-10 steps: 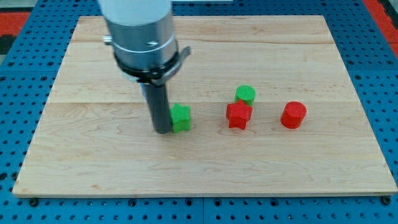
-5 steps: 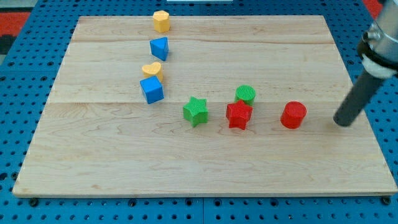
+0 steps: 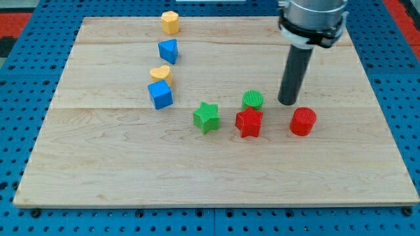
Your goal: Slide the green circle below the blue cube
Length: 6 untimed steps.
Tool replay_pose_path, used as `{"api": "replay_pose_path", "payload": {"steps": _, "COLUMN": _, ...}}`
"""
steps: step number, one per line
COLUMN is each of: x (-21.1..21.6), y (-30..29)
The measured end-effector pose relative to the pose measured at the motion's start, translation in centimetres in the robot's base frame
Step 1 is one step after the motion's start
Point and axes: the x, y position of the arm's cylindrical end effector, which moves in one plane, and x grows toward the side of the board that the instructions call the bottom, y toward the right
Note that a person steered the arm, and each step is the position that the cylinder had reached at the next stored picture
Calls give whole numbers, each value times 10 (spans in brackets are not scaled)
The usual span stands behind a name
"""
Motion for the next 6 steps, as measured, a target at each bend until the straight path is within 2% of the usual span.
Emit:
{"api": "replay_pose_path", "payload": {"steps": 2, "x": 11, "y": -55}}
{"api": "replay_pose_path", "payload": {"steps": 3, "x": -5, "y": -70}}
{"api": "replay_pose_path", "payload": {"steps": 5, "x": -14, "y": -169}}
{"api": "replay_pose_path", "payload": {"steps": 6, "x": -13, "y": -155}}
